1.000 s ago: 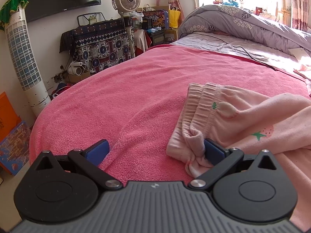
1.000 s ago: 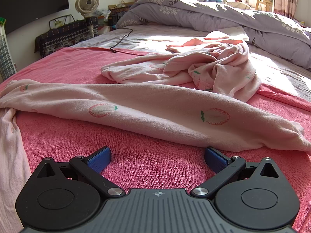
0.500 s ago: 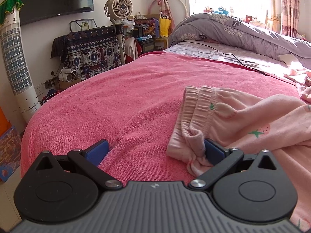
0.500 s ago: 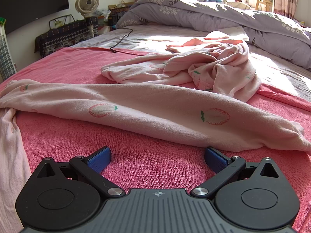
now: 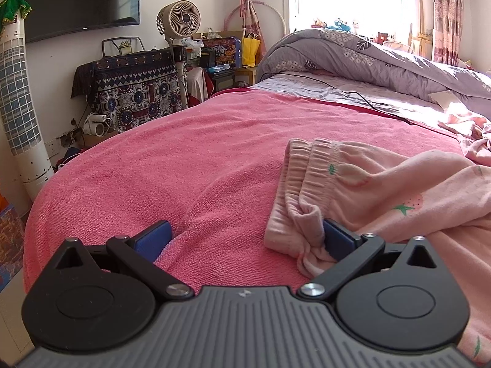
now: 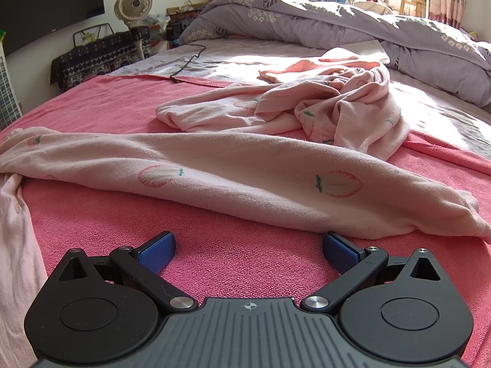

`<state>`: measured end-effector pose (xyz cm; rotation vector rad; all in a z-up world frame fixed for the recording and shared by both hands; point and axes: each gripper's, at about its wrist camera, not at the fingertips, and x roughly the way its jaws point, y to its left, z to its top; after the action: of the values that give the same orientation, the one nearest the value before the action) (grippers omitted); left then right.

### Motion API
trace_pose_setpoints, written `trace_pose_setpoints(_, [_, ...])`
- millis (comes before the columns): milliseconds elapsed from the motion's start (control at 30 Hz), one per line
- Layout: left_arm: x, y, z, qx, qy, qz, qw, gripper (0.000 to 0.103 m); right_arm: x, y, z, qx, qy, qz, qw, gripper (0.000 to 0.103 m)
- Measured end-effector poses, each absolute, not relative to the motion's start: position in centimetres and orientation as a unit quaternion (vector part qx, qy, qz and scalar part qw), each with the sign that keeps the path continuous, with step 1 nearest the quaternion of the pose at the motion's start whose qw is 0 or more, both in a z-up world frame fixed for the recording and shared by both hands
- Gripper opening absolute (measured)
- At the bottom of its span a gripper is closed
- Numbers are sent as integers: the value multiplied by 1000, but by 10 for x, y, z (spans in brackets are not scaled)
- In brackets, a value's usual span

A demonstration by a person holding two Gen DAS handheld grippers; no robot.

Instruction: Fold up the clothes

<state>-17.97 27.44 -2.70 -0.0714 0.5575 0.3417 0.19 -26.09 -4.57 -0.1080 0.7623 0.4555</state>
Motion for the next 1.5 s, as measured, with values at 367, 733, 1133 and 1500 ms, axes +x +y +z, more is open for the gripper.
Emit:
trace_pose_setpoints(367, [-180, 272, -27, -34, 273, 171, 946, 103, 3, -260, -46, -49, 370, 215, 903, 103])
trace_pose_setpoints(733, [-178, 275, -27, -31, 271, 165, 948, 103, 3, -323, 23, -69, 293, 12, 953, 100])
trace_pose_setpoints(1133, [-178, 273, -27, -30, 272, 170, 947, 103, 139, -371, -28, 47, 481, -122, 867, 52])
trace_pose_setpoints(1500, [-180, 276, -28, -33, 268, 165, 949, 103, 110, -376, 16, 93, 381, -123, 912, 10])
